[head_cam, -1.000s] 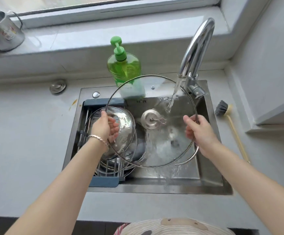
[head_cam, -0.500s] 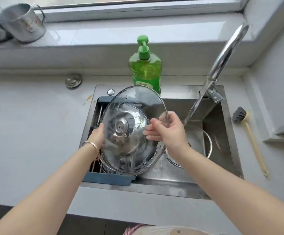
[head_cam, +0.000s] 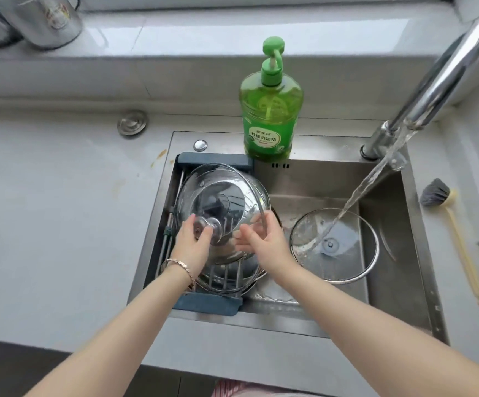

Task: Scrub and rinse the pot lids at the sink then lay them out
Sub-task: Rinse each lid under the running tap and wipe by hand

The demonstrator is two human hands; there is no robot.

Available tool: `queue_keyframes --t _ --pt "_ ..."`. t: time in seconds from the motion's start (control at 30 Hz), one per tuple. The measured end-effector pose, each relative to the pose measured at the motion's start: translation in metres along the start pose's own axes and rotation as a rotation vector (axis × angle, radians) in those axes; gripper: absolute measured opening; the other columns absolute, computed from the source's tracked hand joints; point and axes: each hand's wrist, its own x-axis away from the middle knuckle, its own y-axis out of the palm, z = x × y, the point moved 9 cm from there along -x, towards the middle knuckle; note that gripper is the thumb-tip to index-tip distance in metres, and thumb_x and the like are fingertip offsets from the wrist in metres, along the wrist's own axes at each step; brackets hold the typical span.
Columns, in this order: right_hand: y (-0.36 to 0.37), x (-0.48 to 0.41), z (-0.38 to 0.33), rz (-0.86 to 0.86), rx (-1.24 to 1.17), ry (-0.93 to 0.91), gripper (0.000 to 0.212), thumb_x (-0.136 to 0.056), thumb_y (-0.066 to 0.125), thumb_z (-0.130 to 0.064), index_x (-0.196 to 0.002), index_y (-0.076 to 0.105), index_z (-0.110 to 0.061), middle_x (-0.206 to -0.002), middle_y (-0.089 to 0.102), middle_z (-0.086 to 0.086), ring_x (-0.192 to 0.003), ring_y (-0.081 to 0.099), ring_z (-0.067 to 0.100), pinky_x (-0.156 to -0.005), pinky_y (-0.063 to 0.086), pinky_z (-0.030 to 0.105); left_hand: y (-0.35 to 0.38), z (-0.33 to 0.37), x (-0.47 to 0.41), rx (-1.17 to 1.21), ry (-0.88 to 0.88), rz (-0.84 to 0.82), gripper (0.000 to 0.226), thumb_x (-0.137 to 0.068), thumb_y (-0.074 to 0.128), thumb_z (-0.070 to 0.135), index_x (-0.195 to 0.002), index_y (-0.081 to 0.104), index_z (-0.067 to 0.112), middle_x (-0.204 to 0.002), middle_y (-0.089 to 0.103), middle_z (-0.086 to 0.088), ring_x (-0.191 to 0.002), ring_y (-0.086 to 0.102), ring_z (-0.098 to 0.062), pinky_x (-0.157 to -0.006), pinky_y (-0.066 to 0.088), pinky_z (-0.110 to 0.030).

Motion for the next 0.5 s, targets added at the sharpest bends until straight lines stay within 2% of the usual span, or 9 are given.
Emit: queue_keyframes --t 0.1,0.17,0.27,0.33,0.4,0.43,0.5 --pt "0.009 -0.003 0.002 -0.018 0.132 -0.023 0.012 -0.096 0.05 -0.011 -0.091 0.04 -0.017 -0.082 0.06 0.005 -0.073 0.063 0.013 -0.068 0.054 0.024 0.018 0.012 0.009 -0.109 0.06 -0.002 0.066 -0.094 0.047 0.039 -0.149 0.012 0.027 -0.158 -0.001 -0.007 -0.145 0.003 -0.021 -0.115 0.011 -0.039" --pt "0.006 -0.001 -0.001 -0.051 0.332 -0.024 0.01 -0.097 0.048 -0.022 -0.101 0.04 -0.019 -0.089 0.061 0.002 -0.081 0.061 0.012 -0.075 0.05 0.027 0.031 0.019 0.012 -0.217 0.053 -0.003 0.068 -0.094 0.042 0.045 -0.149 0.004 0.032 -0.157 -0.01 -0.003 -0.144 -0.006 -0.026 -0.114 0.009 -0.048" --pt "-0.007 0.01 0.0 -0.161 0.539 -0.005 0.027 -0.098 0.044 -0.031 -0.122 0.042 -0.019 -0.104 0.056 -0.005 -0.099 0.056 0.01 -0.085 0.041 0.022 0.037 0.024 0.016 -0.338 -0.012 0.055 0.065 -0.096 0.033 0.046 -0.149 0.0 0.028 -0.156 -0.013 -0.008 -0.143 -0.013 -0.032 -0.113 0.003 -0.055" --pt "-0.036 0.022 0.005 -0.117 0.574 -0.025 0.027 -0.098 0.044 -0.029 -0.122 0.05 -0.018 -0.105 0.055 -0.009 -0.099 0.053 0.006 -0.086 0.041 0.018 0.037 0.034 0.023 -0.426 0.037 0.135 0.063 -0.097 0.028 0.043 -0.15 0.004 0.02 -0.155 -0.014 -0.015 -0.142 -0.017 -0.031 -0.114 -0.003 -0.053" --pt "-0.086 0.032 0.019 0.045 0.536 0.019 0.021 -0.097 0.046 -0.025 -0.114 0.057 -0.016 -0.1 0.059 -0.007 -0.097 0.056 0.011 -0.086 0.044 0.023 0.043 0.064 0.038 -0.472 0.312 0.24 0.062 -0.094 0.029 0.039 -0.148 0.017 0.01 -0.154 -0.006 -0.022 -0.142 -0.011 -0.033 -0.115 -0.004 -0.049" --pt "-0.119 0.034 0.033 0.174 0.508 0.098 0.021 -0.096 0.048 -0.022 -0.113 0.057 -0.013 -0.101 0.06 -0.003 -0.099 0.057 0.016 -0.088 0.044 0.028 0.052 0.081 0.049 -0.488 0.495 0.268 0.06 -0.09 0.033 0.036 -0.143 0.027 0.008 -0.153 0.004 -0.025 -0.142 -0.003 -0.035 -0.114 0.002 -0.049" --pt "-0.194 0.042 0.065 0.498 0.482 0.345 0.032 -0.093 0.053 -0.017 -0.122 0.05 -0.004 -0.117 0.055 0.012 -0.11 0.052 0.029 -0.093 0.039 0.033 0.084 0.108 0.072 -0.506 0.82 0.222 0.048 -0.084 0.041 0.027 -0.128 0.043 0.007 -0.146 0.024 -0.026 -0.139 0.015 -0.037 -0.113 0.015 -0.048"
